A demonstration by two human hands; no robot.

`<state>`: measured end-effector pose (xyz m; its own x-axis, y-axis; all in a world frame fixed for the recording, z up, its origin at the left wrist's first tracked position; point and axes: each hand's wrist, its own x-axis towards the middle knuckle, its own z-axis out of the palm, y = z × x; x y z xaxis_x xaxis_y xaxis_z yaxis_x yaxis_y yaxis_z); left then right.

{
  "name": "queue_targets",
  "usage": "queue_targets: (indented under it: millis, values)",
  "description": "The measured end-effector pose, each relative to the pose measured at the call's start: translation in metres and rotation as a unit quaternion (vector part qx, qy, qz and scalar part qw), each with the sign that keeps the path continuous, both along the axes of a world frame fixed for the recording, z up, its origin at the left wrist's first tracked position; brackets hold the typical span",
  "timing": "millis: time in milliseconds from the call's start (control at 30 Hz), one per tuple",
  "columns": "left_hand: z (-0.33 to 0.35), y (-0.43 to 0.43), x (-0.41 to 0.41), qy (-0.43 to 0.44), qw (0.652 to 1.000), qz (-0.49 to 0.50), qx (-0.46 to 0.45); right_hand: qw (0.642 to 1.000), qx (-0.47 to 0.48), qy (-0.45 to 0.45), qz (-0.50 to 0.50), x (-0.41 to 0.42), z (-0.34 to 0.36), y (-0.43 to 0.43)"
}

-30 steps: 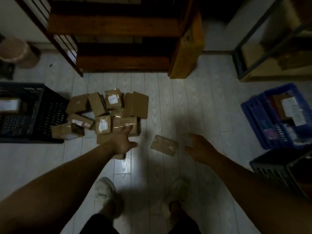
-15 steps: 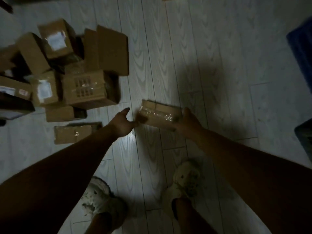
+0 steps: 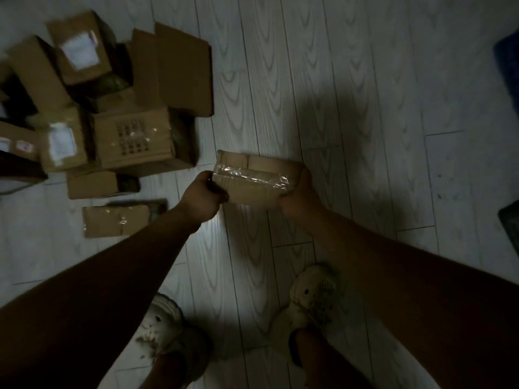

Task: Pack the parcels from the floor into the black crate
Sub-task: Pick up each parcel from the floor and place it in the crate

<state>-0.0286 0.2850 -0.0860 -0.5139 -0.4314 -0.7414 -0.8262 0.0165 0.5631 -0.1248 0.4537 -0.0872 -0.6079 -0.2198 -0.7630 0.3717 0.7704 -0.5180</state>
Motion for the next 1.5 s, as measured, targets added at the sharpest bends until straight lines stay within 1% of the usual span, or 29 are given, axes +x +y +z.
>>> queue_targets:
  millis: [100,200,367,500,600,733,800,867,1000,1033,1067,1133,1233,1333,1400,1500]
  values:
    - [0.072,-0.017,0.012,0.040,0.999,0.023,-0.004,0.999,-0.006,0.022,0.036,-0.005,0.074,-0.018]
    - [0.163,-0.045,0.021,0.066,0.996,0.057,-0.005,0.998,-0.014,0.040,0.051,-0.009,0.170,-0.044]
    - [0.331,-0.087,0.043,0.111,0.992,0.049,-0.024,0.994,-0.039,0.077,0.063,0.006,0.345,-0.086]
    - [0.444,-0.120,0.064,0.164,0.985,0.020,-0.054,0.988,-0.055,0.132,0.064,0.023,0.457,-0.116]
    - [0.515,-0.139,0.082,0.206,0.976,-0.006,-0.065,0.977,-0.105,0.178,0.058,0.034,0.528,-0.131]
    - [0.588,-0.154,0.093,0.245,0.964,-0.012,-0.103,0.959,-0.195,0.198,0.046,0.039,0.608,-0.142]
    - [0.620,-0.157,0.094,0.267,0.956,0.000,-0.126,0.953,-0.211,0.215,0.039,0.038,0.640,-0.147]
    - [0.651,-0.159,0.096,0.281,0.944,0.020,-0.174,0.942,-0.234,0.238,0.040,0.038,0.667,-0.155]
    - [0.702,-0.161,0.106,0.288,0.916,0.100,-0.262,0.916,-0.268,0.285,0.091,0.043,0.715,-0.174]
    - [0.713,-0.163,0.110,0.287,0.911,0.122,-0.272,0.910,-0.271,0.296,0.107,0.046,0.723,-0.179]
    - [0.722,-0.167,0.115,0.292,0.908,0.140,-0.265,0.904,-0.271,0.308,0.120,0.050,0.731,-0.185]
    - [0.736,-0.177,0.127,0.331,0.905,0.166,-0.209,0.894,-0.280,0.325,0.131,0.060,0.744,-0.196]
    - [0.753,-0.200,0.156,0.373,0.907,0.149,-0.125,0.881,-0.321,0.321,0.132,0.082,0.756,-0.218]
    - [0.763,-0.229,0.193,0.358,0.917,0.138,-0.108,0.875,-0.333,0.317,0.148,0.111,0.764,-0.247]
    - [0.766,-0.253,0.220,0.378,0.910,0.144,-0.085,0.870,-0.333,0.323,0.167,0.136,0.768,-0.272]
    - [0.771,-0.297,0.268,0.398,0.898,0.160,-0.098,0.864,-0.322,0.340,0.188,0.178,0.768,-0.318]
